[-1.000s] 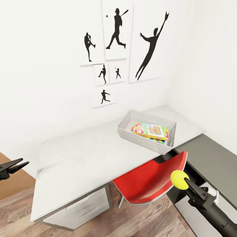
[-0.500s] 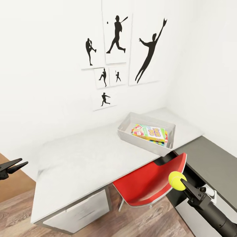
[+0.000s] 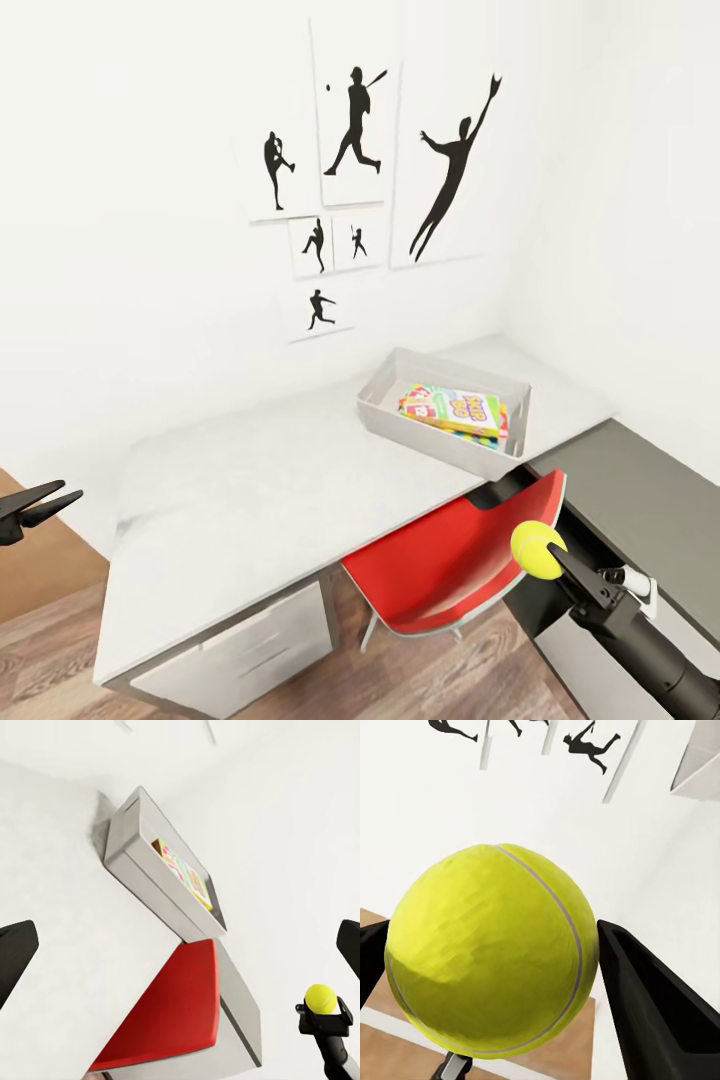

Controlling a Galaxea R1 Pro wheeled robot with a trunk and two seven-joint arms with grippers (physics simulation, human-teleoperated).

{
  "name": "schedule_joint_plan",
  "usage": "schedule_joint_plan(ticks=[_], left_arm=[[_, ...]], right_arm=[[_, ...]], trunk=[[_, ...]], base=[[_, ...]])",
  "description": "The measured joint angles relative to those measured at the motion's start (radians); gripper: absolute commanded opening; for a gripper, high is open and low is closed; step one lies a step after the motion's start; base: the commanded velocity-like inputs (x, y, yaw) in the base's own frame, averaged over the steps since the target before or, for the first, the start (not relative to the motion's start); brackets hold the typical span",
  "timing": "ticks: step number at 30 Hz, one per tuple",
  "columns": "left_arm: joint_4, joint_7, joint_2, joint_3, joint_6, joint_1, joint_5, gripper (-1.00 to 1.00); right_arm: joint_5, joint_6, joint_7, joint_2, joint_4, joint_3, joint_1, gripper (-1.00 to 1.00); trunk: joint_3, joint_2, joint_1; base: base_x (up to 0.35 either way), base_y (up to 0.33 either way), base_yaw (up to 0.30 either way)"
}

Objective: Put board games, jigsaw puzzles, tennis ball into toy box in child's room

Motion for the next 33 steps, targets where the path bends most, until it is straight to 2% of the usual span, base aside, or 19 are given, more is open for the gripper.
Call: schedule_joint_plan(ticks=[17,33], left_arm=[[-0.003,0.000,-0.003,-0.005,-0.002,0.000,0.000,1.00],[-0.004,0.000,-0.003,-0.006,-0.003,0.000,0.001,1.00]], right_arm=[[0.000,-0.016,0.000,0.002,0.005,0.000,-0.001,-1.00],[0.001,-0.026,0.000,0.011,0.004,0.000,-0.001,-1.00]], trunk=[[0.028,0.000,0.000],[0.040,0.000,0.000]], base=[[0.000,0.000,0.004],[0.000,-0.034,-0.032]])
